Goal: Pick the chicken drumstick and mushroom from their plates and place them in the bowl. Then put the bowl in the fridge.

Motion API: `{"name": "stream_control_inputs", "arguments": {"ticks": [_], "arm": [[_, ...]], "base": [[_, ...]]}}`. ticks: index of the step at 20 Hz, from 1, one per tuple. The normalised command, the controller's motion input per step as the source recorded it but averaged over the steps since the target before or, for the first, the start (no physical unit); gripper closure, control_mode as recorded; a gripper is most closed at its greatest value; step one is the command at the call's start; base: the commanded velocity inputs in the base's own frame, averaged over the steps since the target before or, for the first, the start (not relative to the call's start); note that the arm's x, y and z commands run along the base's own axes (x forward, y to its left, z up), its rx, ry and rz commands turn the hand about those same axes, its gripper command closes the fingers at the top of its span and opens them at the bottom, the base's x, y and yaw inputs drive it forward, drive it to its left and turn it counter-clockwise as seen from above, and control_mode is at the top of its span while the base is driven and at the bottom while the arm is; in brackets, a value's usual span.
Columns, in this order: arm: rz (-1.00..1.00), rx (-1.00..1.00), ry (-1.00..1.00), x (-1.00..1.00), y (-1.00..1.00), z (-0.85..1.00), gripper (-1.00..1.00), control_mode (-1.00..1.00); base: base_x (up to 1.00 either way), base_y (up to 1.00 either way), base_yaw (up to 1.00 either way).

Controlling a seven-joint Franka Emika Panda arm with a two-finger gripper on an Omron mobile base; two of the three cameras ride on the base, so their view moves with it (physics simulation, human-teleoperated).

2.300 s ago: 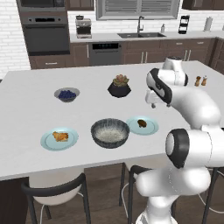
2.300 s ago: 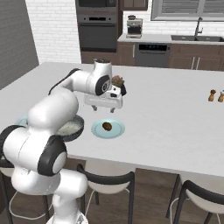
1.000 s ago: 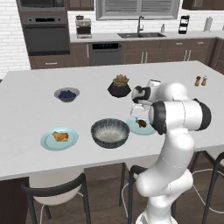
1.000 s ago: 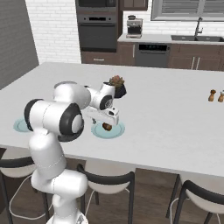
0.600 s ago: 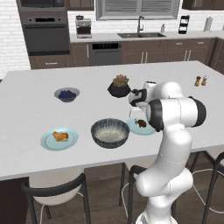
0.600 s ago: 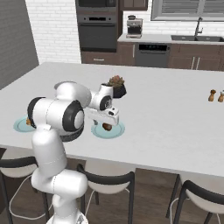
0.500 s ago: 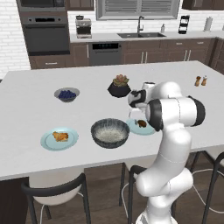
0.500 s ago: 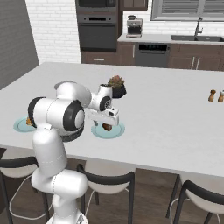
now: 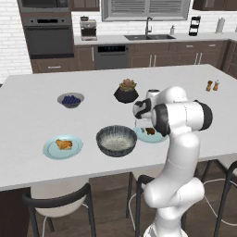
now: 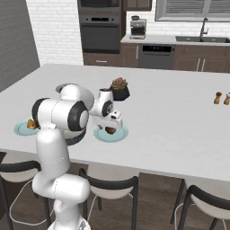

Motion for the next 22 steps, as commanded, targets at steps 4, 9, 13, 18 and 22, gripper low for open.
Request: {"name": "stream_control_inputs", "arguments": {"ticks": [4, 9, 13, 18, 22], "arm": [[0.00, -0.03, -0.07, 0.43, -0.13, -0.15, -1.00, -1.00], [0.00, -0.01, 0.00, 0.37, -0.02, -0.22, -1.00, -1.00], [0.00, -0.06, 0.09, -0.14, 0.00, -0.41, 1.00, -1.00], [0.00, 0.00, 0.02, -0.23, 0.00, -0.05, 1.00, -1.00], [0.00, 0.00, -0.02, -0.30, 0.00, 0.15, 1.00, -1.00]], "base": [[0.00, 0.00, 0.00], [0.00, 0.00, 0.00], [0.00, 0.00, 0.00], [0.00, 0.00, 0.00], [0.00, 0.00, 0.00]]}}
